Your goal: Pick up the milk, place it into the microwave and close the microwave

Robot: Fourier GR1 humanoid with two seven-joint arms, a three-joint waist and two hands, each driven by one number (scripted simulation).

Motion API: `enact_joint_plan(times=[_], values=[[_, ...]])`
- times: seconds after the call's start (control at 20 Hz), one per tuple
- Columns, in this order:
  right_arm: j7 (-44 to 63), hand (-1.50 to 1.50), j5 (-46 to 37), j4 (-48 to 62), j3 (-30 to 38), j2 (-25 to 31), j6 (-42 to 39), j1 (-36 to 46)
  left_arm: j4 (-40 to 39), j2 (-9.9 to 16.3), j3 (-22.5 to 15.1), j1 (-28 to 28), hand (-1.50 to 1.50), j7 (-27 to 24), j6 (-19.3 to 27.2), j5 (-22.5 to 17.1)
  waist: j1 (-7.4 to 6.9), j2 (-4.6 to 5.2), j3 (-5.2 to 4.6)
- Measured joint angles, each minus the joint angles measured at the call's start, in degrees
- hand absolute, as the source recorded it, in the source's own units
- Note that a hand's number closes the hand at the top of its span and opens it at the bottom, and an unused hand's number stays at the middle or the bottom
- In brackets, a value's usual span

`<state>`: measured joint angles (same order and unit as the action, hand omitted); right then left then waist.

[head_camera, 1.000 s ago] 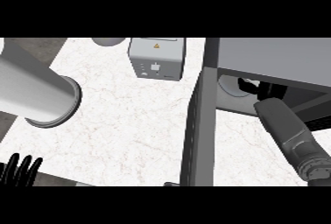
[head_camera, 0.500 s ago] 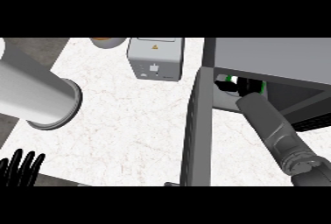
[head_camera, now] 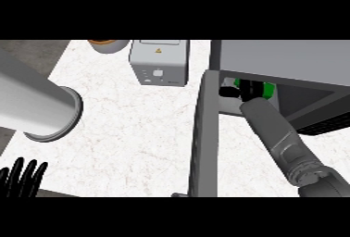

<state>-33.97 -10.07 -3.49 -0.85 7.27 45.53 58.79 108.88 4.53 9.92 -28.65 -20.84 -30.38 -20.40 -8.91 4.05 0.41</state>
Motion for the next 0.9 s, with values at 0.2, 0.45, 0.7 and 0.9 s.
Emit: enact_joint_plan(times=[0.2, 0.45, 0.7, 0.9], values=[[-3.25, -1.50, 2.66, -2.03, 2.80, -0.86, -4.01, -1.73, -0.20, -0.15, 0.00, -0.60, -1.50, -0.50, -0.35, 0.27, 1.34, -0.38, -0.03], [-7.89, -1.50, 6.55, -4.09, 6.71, -1.73, -10.80, -4.53, 0.93, -0.42, -0.33, -2.17, -1.50, -0.80, -0.92, 0.35, 2.63, -1.04, -0.05], [-13.56, -1.50, 9.44, -5.01, 9.49, -3.44, -17.66, -8.34, 1.15, -0.10, 0.50, -2.78, -1.50, -0.66, -1.05, -0.01, 4.00, -1.83, -0.11], [-17.39, -1.50, 10.97, -5.28, 11.15, -4.76, -20.66, -11.28, 2.27, -0.19, 0.82, -4.39, -1.50, -0.37, -1.38, -0.31, 5.05, -2.48, -0.17]])
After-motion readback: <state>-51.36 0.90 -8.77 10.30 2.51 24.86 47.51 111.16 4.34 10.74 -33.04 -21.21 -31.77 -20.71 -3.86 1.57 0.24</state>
